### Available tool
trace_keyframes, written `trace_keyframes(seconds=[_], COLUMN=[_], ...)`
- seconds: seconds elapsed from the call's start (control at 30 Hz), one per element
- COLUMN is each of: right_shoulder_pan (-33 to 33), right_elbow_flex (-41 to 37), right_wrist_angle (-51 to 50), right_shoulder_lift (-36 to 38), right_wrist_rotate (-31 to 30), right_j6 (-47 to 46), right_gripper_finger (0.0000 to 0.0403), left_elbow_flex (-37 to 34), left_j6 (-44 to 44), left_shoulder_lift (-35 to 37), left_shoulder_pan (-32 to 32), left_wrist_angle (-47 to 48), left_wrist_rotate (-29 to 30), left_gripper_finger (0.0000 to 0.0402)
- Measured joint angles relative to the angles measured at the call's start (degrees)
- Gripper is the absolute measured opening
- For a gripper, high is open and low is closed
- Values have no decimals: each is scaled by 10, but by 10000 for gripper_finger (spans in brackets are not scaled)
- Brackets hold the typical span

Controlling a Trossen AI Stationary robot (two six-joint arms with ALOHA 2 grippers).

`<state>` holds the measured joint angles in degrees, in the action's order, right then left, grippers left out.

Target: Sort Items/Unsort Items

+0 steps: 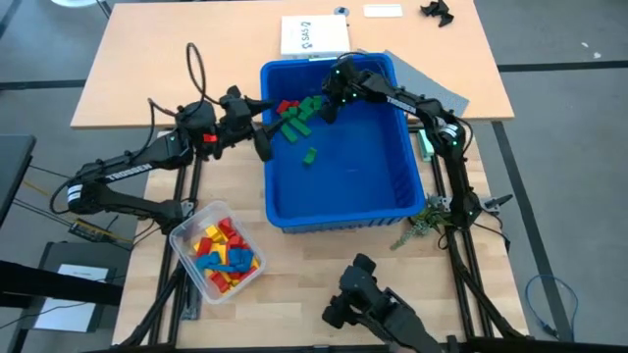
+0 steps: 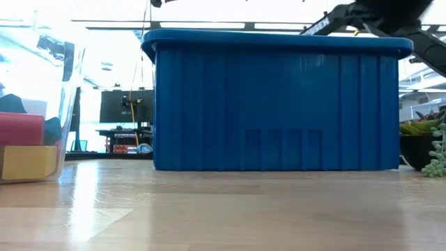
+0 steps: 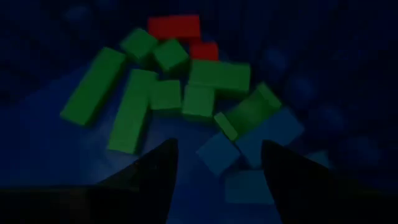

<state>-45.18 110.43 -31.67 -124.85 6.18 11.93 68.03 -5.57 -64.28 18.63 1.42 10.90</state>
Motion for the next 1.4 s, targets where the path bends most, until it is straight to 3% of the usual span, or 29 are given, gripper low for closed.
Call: trace_keyframes(seconds=[0.33, 0.57, 0.83, 1.03, 1.27, 1.4], right_shoulder_pan=[-3, 1, 6, 8, 24, 43], right_elbow_flex=[0, 0, 0, 0, -1, 0], right_wrist_angle=[22, 41, 69, 53, 15, -3], right_shoulder_lift=[-68, -101, -109, -108, -52, -5], right_wrist_rotate=[-12, -21, -40, -42, -29, 18], right_j6=[-177, -209, -188, -149, -106, -98], right_gripper_finger=[228, 228, 220, 130, 128, 128], left_elbow_flex=[1, 1, 1, 1, 0, 1], left_j6=[-17, -17, -17, -7, 18, 41], left_shoulder_lift=[-6, -6, -6, -3, 15, 30], left_shoulder_pan=[0, 0, 0, 0, 1, 1], left_wrist_angle=[15, 15, 14, 31, 64, 80], left_wrist_rotate=[0, 0, 0, 0, 21, 28], left_gripper_finger=[248, 248, 248, 248, 248, 248])
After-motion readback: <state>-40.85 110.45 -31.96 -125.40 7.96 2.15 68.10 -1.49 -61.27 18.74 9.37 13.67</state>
